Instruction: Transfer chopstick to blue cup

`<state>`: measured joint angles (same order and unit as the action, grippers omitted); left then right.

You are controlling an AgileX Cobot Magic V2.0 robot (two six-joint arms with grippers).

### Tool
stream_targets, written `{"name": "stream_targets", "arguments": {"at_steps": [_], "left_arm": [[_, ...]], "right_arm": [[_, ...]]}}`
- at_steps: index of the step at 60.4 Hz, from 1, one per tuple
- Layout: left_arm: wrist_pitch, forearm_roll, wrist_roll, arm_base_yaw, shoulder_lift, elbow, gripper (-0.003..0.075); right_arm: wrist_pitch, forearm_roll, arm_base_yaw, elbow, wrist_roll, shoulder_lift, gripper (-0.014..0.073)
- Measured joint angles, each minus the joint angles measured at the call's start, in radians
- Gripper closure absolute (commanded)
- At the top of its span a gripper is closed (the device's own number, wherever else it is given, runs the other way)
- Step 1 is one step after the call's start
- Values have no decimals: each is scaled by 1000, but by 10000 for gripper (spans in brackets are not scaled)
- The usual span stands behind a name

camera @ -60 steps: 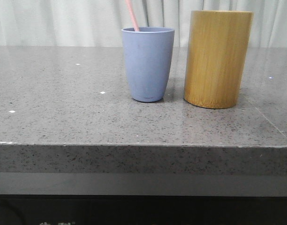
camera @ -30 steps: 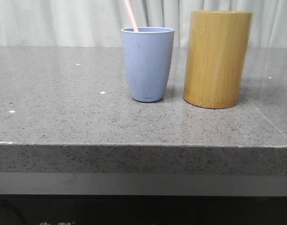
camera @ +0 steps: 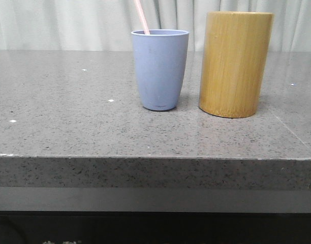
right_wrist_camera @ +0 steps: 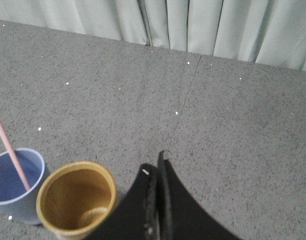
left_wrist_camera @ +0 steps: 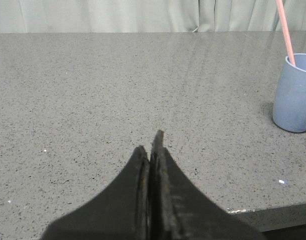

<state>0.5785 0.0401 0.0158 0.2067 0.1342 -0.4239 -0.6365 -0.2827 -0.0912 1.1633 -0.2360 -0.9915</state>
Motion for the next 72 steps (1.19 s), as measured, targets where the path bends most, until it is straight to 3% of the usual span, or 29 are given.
{"name": "stream_targets", "arguments": {"at_steps": [23,36,49,72], "left_arm": [[0,0,0,0,0,0,739],[0,0,0,0,0,0,739],[0,0,0,0,0,0,739],[0,0,0,0,0,0,739]], "right_arm": [[142,-9,0,-519,0,525,706],[167,-24,0,-734,0,809,706],[180,-41,0,-830,0,963,706],[236,-44,0,-832,0,976,706]]}}
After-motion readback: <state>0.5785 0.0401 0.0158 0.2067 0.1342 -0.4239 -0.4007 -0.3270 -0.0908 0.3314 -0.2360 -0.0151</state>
